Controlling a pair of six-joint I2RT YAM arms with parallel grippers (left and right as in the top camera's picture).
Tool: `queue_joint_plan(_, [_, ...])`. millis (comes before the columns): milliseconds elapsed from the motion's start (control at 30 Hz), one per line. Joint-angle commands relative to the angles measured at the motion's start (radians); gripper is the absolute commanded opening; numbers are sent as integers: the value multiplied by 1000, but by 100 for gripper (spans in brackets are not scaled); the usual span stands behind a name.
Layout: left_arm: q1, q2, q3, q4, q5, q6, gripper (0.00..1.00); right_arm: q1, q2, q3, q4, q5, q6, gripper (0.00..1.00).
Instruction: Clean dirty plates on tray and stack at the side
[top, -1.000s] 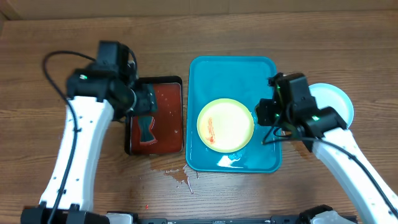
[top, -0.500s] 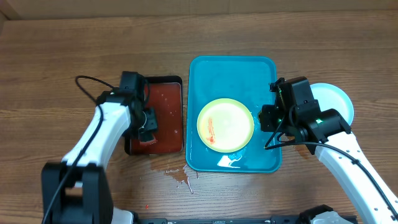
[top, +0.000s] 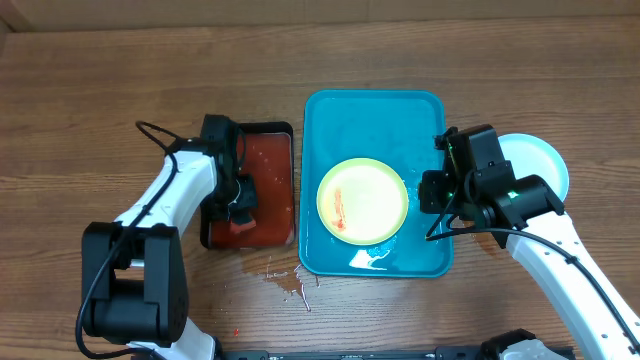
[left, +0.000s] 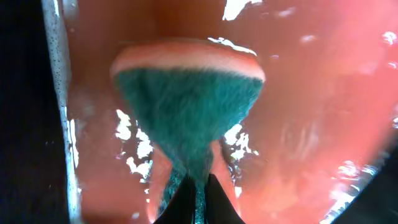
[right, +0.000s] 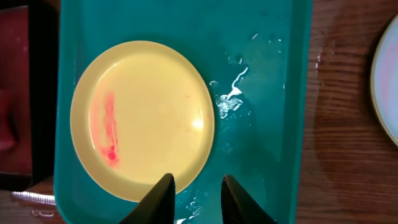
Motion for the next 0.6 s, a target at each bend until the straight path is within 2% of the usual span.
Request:
queue_joint_plan(0, [-16,-18,84,-27,37,60,6,-2,3,11,-1,51,39,28])
queue_joint_plan(133, [-39,-14,90,-30,19,85,14,-2,3,11,-3,50,39,34])
queue_joint_plan(200, [-50,-8,88,-31,1,85,27,-2,3,11,-9,50,39,42])
queue_joint_plan(400, [-68,24,79,8,-57,85,44,-2,3,1,-27,68,39,45])
queue_joint_plan(500, [-69,83,78,33,-75,84,46,-3,3,-27,-24,110,74,49])
queue_joint_plan(533, [-69,97,78,39,-74,84,44,-3,3,-32,-24,111,80,49])
queue_joint_plan(567, [-69,121,78,48,-74,78,36,-3,7,-40,-24,110,92,49])
